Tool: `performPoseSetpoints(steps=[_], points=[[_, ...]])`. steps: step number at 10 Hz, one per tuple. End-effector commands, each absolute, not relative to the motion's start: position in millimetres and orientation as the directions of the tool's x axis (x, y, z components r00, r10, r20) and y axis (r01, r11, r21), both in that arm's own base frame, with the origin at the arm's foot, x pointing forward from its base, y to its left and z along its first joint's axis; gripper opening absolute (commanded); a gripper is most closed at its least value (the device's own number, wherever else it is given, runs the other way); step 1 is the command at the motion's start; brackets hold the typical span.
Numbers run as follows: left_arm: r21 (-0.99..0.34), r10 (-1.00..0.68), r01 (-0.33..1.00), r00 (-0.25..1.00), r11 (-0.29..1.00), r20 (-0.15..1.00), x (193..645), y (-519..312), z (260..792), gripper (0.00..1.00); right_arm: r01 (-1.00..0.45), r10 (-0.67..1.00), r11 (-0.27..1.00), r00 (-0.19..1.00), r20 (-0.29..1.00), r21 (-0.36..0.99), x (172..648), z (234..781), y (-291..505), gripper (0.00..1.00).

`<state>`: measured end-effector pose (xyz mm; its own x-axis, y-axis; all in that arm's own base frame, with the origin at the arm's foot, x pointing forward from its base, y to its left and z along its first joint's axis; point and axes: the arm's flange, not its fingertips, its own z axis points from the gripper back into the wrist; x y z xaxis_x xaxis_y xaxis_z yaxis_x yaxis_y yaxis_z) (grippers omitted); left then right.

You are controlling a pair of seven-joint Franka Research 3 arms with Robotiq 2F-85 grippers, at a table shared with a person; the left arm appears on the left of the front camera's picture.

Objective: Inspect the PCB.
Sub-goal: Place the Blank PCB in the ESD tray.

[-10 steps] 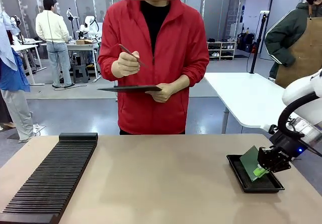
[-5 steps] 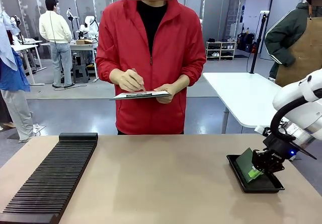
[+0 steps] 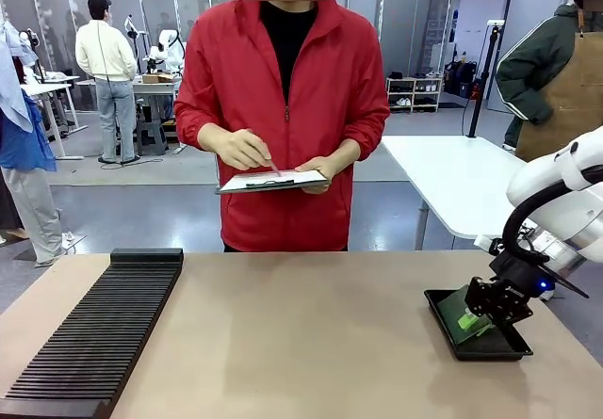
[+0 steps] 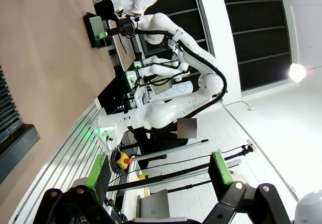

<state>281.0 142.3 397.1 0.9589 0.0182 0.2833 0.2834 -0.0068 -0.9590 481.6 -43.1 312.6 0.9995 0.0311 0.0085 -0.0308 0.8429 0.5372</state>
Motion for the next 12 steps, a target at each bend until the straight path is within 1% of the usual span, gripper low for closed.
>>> performPoseSetpoints(steps=[1,3,4,9,11,12], points=[[-0.958,0.011,0.286,0.958,-0.002,0.286,278.8,143.0,398.5,1.00,-0.044,0.028,0.866,0.999,0.039,0.498,477.2,315.1,-34.6,0.71],[-0.958,0.011,0.286,0.958,-0.002,0.286,278.8,143.0,398.5,1.00,-0.037,0.017,0.889,0.999,0.048,0.456,469.6,322.8,-33.9,0.98],[-0.958,0.011,0.286,0.958,-0.002,0.286,278.8,143.0,398.5,1.00,-0.033,0.013,0.899,0.999,0.048,0.436,467.7,327.1,-34.8,1.00],[-0.958,0.011,0.286,0.958,-0.002,0.286,278.8,143.0,398.5,1.00,-0.053,0.012,0.923,0.994,0.109,0.382,448.5,352.2,-31.2,1.00],[-0.958,0.011,0.286,0.958,-0.002,0.286,278.8,143.0,398.5,1.00,-0.046,-0.002,0.918,0.993,0.119,0.395,446.5,357.7,-35.3,1.00],[-0.958,0.011,0.286,0.958,-0.002,0.286,278.8,143.0,398.5,1.00,-0.043,0.005,0.907,0.996,0.090,0.420,449.8,354.5,-35.3,1.00]])
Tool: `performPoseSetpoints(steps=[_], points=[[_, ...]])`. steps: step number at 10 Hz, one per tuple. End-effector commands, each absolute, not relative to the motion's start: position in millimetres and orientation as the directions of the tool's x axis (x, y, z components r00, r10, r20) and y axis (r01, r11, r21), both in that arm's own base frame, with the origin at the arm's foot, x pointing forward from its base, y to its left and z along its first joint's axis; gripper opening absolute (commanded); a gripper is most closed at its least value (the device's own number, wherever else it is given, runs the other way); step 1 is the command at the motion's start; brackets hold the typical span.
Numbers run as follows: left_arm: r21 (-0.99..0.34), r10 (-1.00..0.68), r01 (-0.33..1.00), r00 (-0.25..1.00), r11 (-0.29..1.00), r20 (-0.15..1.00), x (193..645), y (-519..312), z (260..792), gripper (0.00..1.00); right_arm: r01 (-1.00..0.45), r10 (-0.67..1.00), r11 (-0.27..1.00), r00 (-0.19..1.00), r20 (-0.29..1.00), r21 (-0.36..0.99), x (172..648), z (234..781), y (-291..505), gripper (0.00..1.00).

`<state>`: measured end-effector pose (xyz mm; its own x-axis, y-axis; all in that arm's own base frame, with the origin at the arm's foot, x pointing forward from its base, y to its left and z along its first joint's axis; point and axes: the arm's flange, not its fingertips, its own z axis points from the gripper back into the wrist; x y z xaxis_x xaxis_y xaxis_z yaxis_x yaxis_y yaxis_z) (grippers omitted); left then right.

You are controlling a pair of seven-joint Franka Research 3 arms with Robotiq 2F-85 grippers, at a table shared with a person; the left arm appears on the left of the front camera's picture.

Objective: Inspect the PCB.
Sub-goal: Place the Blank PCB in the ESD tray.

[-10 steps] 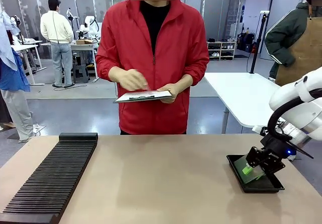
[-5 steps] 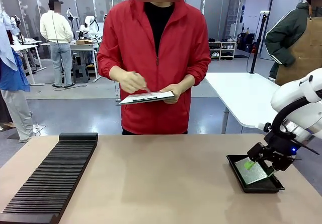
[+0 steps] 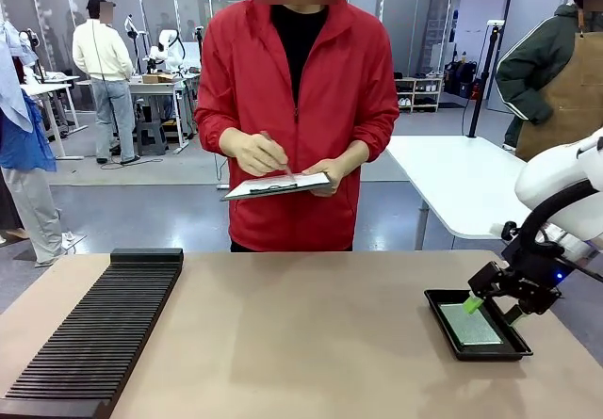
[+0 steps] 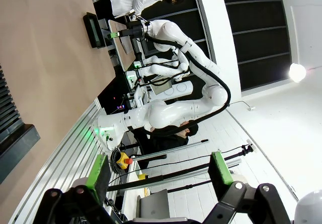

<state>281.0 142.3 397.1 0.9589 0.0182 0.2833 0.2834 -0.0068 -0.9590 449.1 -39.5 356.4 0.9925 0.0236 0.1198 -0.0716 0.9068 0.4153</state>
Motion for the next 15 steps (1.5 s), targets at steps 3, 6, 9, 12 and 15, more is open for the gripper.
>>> performPoseSetpoints(steps=[3,6,9,12,15], points=[[-0.958,0.011,0.286,0.958,-0.002,0.286,278.8,143.0,398.5,1.00,-0.075,0.027,0.907,0.992,0.122,0.413,449.6,356.3,-38.8,1.00],[-0.958,0.011,0.286,0.958,-0.002,0.286,278.8,143.0,398.5,1.00,-0.075,0.027,0.907,0.992,0.122,0.413,449.6,356.3,-38.8,1.00],[-0.958,0.011,0.286,0.958,-0.002,0.286,278.8,143.0,398.5,1.00,-0.075,0.027,0.907,0.992,0.122,0.413,449.6,356.3,-38.8,1.00],[-0.958,0.011,0.286,0.958,-0.002,0.286,278.8,143.0,398.5,1.00,-0.071,0.023,0.906,0.992,0.120,0.417,449.3,356.4,-40.2,1.00],[-0.958,0.011,0.286,0.958,-0.002,0.286,278.8,143.0,398.5,1.00,-0.118,0.035,0.805,0.988,0.153,0.582,408.0,428.5,-49.5,1.00]])
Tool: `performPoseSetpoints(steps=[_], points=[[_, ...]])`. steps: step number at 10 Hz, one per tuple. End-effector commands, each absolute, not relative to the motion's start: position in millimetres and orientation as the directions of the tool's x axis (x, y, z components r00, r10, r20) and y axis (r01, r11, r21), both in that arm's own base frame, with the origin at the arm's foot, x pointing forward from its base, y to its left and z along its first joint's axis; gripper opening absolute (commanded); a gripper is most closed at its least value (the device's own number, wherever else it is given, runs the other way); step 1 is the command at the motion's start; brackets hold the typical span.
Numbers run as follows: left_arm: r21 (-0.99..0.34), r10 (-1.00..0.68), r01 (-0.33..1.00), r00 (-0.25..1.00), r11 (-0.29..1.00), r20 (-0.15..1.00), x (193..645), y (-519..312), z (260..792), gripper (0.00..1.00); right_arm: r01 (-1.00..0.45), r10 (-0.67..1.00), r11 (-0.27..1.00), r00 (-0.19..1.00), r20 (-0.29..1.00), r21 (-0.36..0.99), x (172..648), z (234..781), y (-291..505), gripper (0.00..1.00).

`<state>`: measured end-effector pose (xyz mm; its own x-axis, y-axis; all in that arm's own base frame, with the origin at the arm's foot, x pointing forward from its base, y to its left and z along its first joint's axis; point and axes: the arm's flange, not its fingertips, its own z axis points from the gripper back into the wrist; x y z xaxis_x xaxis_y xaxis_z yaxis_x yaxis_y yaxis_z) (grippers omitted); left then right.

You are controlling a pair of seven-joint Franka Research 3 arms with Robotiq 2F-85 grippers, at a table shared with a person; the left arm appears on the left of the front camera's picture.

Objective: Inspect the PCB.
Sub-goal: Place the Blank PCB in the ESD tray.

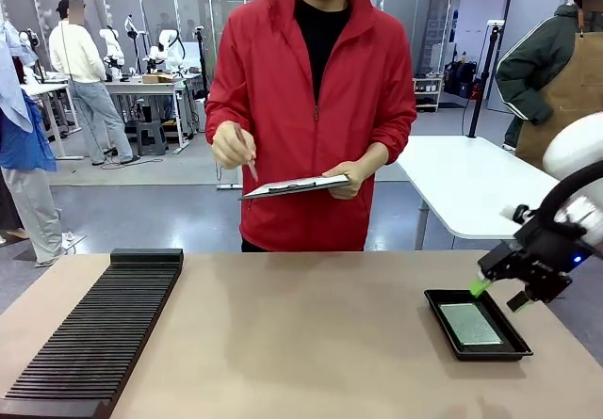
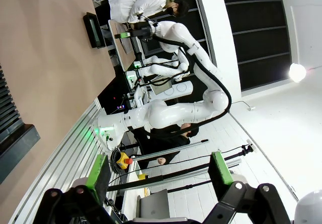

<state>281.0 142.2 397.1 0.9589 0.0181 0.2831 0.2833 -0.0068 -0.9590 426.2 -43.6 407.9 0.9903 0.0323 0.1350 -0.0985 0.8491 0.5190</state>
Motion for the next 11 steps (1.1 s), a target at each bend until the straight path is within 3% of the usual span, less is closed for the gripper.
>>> performPoseSetpoints(steps=[1,6,11], points=[[-0.958,0.011,0.286,0.958,-0.002,0.286,278.8,143.0,398.5,1.00,-0.117,0.034,0.762,0.989,0.141,0.636,392.9,439.1,-56.3,1.00],[-0.958,0.011,0.286,0.958,-0.002,0.286,278.8,143.0,398.5,1.00,-0.103,-0.029,0.451,0.991,0.130,0.887,307.9,458.9,-114.2,1.00],[-0.958,0.011,0.286,0.958,-0.002,0.286,278.8,143.0,398.5,1.00,-0.138,-0.036,0.179,0.989,0.146,0.974,249.5,432.8,-135.9,1.00]])
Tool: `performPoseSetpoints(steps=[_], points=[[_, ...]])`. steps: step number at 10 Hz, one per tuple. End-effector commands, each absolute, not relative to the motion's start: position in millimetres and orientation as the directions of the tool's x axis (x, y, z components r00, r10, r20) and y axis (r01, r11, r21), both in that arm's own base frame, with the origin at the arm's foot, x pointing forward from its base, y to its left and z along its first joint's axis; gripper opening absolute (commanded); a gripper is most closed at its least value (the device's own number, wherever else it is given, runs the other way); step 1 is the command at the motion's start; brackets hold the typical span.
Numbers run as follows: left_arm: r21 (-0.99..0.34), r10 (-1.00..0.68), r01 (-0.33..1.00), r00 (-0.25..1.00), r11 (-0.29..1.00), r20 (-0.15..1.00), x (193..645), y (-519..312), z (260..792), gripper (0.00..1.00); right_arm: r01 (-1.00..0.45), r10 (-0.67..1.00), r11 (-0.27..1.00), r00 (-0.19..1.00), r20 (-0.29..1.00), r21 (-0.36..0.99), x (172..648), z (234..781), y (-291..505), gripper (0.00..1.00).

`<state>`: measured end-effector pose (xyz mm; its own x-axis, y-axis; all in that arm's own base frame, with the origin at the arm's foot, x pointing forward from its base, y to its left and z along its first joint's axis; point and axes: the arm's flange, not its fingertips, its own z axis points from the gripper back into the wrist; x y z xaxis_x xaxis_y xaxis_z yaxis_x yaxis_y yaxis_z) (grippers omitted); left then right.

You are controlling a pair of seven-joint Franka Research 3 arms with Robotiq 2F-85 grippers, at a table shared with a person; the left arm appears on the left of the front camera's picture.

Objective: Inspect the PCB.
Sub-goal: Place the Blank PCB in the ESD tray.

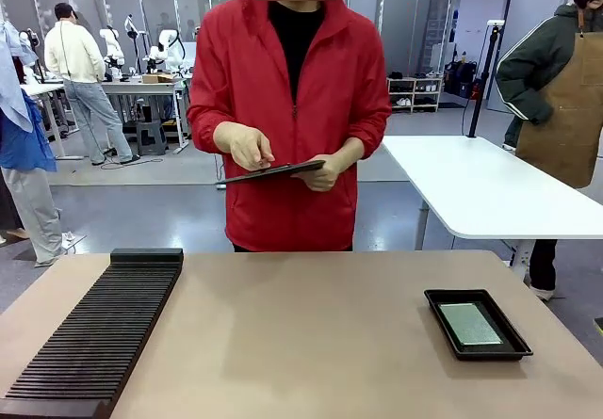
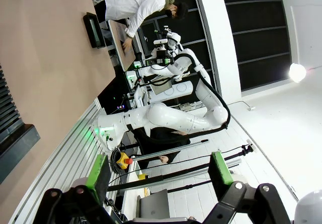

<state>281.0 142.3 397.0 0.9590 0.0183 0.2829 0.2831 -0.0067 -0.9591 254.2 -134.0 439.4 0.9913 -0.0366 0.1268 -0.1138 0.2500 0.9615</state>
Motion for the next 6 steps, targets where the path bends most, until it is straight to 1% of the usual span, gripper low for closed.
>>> performPoseSetpoints(steps=[1,2,3,4,6], points=[[-0.958,0.011,0.286,0.958,-0.002,0.286,278.8,143.0,398.5,1.00,-0.143,-0.049,0.176,0.987,0.153,0.974,243.7,427.1,-136.8,1.00],[-0.958,0.011,0.286,0.958,-0.002,0.286,278.8,143.0,398.5,1.00,-0.146,-0.056,0.164,0.986,0.157,0.976,242.2,422.6,-138.9,1.00],[-0.958,0.011,0.286,0.958,-0.002,0.286,278.8,143.0,398.5,1.00,-0.109,-0.042,0.176,0.992,0.118,0.978,244.7,416.9,-136.2,1.00],[-0.958,0.011,0.286,0.958,-0.002,0.286,278.8,143.0,398.5,1.00,-0.123,-0.043,0.192,0.990,0.133,0.974,245.9,431.4,-141.6,1.00],[-0.958,0.011,0.286,0.958,-0.002,0.286,278.8,143.0,398.5,1.00,-0.123,-0.043,0.192,0.990,0.133,0.974,245.9,431.4,-141.6,1.00]])
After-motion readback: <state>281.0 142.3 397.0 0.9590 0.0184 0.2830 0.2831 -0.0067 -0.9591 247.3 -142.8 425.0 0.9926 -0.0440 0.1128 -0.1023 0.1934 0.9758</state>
